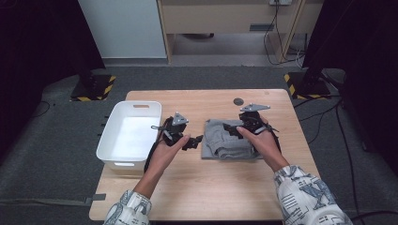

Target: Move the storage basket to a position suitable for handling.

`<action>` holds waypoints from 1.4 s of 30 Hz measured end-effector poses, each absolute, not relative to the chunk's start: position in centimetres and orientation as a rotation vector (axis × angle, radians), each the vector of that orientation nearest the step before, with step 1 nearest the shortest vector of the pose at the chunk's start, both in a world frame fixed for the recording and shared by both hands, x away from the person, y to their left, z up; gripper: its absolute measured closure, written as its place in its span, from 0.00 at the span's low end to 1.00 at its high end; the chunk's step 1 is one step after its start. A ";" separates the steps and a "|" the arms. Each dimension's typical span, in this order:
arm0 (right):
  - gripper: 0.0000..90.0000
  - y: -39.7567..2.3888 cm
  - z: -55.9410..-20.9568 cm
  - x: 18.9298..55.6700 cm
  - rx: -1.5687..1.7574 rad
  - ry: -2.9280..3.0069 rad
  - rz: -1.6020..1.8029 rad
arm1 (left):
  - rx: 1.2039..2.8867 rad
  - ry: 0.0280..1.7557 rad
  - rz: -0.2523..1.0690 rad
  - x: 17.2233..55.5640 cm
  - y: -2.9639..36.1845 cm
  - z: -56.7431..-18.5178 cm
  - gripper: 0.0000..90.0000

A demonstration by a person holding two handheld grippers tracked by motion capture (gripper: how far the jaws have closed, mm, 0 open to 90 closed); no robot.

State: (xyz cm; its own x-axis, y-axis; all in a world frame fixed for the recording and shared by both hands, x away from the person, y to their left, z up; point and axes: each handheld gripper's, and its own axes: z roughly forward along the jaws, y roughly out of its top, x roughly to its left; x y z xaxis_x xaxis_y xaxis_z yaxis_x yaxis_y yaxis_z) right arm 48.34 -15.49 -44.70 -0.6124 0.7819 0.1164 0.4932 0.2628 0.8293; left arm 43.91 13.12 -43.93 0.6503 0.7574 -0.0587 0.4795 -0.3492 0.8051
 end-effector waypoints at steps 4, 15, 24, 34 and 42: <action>0.14 -14.6 -44.7 47.7 1.140 2.252 1.285 | 2.004 0.980 0.420 43.9 14.0 -43.3 0.08; 0.14 -11.2 -44.6 46.4 1.067 2.300 1.286 | 1.976 1.020 0.440 44.2 16.8 -41.3 0.09; 0.18 -9.0 -45.1 45.6 1.046 2.302 1.273 | 1.958 1.049 0.456 44.6 19.3 -40.7 0.10; 0.18 -6.6 -44.9 45.5 1.045 2.309 1.311 | 1.942 1.090 0.493 44.7 22.5 -39.8 0.10; 0.16 -4.7 -45.7 44.9 1.029 2.333 1.315 | 1.951 1.115 0.525 44.6 24.6 -39.8 0.11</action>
